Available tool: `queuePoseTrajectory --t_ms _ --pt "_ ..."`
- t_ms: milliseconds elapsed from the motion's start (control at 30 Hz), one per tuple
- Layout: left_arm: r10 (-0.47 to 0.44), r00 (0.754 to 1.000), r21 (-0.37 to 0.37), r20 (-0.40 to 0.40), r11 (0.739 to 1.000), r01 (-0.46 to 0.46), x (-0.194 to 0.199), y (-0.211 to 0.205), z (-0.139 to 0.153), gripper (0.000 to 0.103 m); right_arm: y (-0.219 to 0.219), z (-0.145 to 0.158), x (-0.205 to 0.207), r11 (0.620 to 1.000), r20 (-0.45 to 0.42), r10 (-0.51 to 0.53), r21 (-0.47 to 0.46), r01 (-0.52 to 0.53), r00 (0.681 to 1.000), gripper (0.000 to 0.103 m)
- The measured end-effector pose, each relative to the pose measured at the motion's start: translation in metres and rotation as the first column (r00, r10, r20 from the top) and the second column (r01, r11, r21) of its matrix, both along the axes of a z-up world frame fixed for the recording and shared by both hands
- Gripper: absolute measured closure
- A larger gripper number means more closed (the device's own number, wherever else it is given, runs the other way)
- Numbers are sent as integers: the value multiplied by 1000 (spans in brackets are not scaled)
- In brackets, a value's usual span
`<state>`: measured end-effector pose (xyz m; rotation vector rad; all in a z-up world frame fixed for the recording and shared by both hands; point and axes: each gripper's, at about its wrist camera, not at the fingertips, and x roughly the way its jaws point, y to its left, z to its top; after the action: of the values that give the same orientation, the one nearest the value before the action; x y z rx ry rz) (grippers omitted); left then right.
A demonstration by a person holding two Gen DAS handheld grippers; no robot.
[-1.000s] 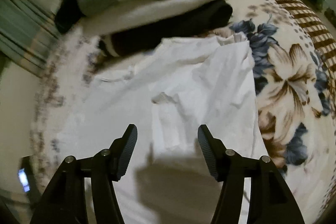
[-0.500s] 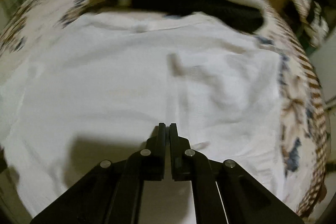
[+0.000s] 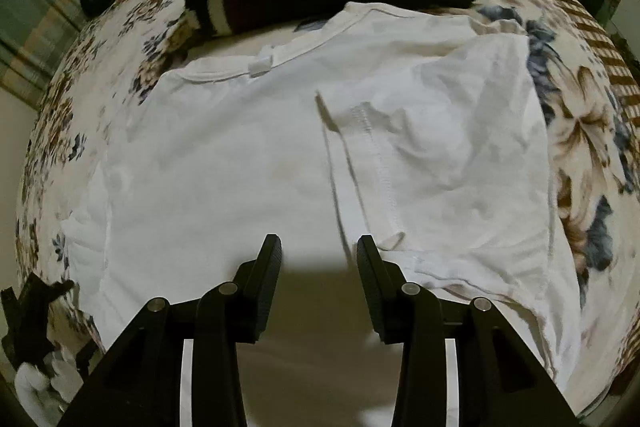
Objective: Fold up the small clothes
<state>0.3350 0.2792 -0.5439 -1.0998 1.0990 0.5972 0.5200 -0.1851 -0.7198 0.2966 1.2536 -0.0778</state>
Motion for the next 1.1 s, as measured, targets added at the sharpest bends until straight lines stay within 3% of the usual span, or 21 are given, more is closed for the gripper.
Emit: queuePoseTrajectory --t_ms 100,167,300,333,433,567,733,833,1000,1100 --pt "-6 1000 54 12 999 5 6 -3 5 16 -10 2 -4 999 -7 -28 -27 27 1000 61" --pt "-22 1000 86 -2 996 22 12 -5 6 51 -12 10 5 998 -9 -43 -46 42 999 61" --pt "-32 999 127 -15 991 34 12 -21 7 80 -15 17 8 993 -12 -61 -100 60 998 61" --pt "-35 999 134 4 990 34 12 -22 8 93 -17 19 8 993 -10 -64 -103 63 998 61" --pt "-56 998 176 41 983 48 17 -24 18 100 -23 23 9 991 -7 -75 -115 73 997 61" --pt "-109 987 261 114 962 76 20 -32 46 100 -34 29 7 991 -5 -85 -109 84 996 61" --pt "-220 955 360 197 923 138 28 -64 93 101 -51 31 -3 990 -15 -102 -96 101 995 61" --pt "-347 907 436 238 873 220 37 -107 124 101 -61 33 -12 990 -17 -117 -87 115 993 61" --pt "-575 786 487 226 766 420 50 -205 136 101 -83 41 -27 986 -18 -141 -89 139 990 61" --pt "-714 683 485 157 658 576 53 -267 116 100 -96 43 -34 984 -27 -155 -93 152 988 61"
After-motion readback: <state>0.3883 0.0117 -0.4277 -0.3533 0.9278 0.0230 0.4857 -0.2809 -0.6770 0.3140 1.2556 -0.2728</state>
